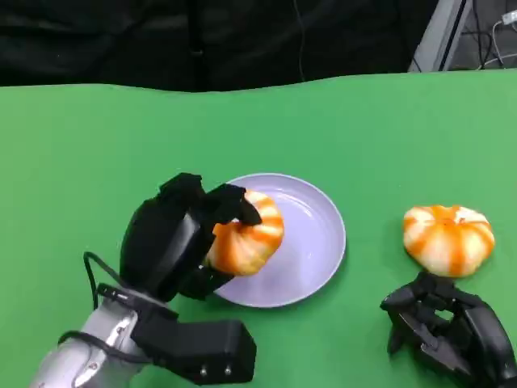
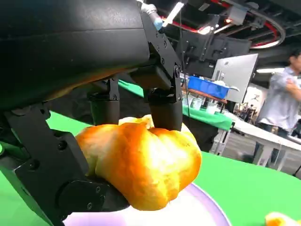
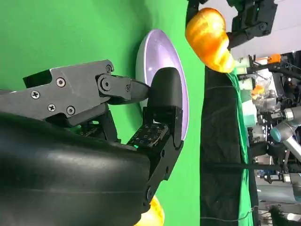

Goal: Grasp the bread from the table and place it into the plate.

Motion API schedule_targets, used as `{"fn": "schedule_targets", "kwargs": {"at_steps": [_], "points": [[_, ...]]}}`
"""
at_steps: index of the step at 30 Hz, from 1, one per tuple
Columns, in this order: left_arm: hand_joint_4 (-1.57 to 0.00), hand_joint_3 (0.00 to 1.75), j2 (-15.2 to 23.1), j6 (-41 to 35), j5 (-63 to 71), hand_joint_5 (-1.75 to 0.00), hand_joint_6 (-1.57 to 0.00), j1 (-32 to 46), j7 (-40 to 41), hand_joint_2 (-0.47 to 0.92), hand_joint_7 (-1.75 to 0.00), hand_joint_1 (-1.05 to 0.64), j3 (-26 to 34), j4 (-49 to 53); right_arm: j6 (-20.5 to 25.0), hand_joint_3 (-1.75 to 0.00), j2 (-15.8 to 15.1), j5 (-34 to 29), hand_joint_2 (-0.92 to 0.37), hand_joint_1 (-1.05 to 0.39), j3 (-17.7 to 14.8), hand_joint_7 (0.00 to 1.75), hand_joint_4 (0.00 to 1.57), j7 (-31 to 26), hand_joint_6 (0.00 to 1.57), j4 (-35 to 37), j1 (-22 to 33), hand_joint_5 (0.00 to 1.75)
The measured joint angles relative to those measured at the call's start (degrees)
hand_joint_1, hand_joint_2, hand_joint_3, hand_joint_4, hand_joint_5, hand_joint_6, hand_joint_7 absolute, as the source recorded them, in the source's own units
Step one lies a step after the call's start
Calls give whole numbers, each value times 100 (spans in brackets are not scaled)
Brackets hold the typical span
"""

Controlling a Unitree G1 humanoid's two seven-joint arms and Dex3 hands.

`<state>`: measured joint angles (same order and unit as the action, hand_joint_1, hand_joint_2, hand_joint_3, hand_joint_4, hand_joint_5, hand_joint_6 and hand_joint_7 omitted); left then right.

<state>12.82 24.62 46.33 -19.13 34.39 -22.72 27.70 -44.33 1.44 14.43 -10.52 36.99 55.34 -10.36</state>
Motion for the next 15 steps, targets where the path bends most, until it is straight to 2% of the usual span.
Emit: {"fn": "schedule_targets", "kwargs": {"at_steps": [6, 15], "points": [[-67, 70, -148, 24, -128, -175, -74, -579, -383, 60, -146, -10, -133, 647, -37, -39, 47, -54, -91, -27, 29, 104, 64, -101, 82, 4, 0, 175], [-68, 64, -165, 45, -177, -175, -73, -692, -420, 61, -151, -10, -209, 800, -40, -39, 51, -64, -90, -26, 31, 105, 64, -112, 82, 3, 1, 175]]}}
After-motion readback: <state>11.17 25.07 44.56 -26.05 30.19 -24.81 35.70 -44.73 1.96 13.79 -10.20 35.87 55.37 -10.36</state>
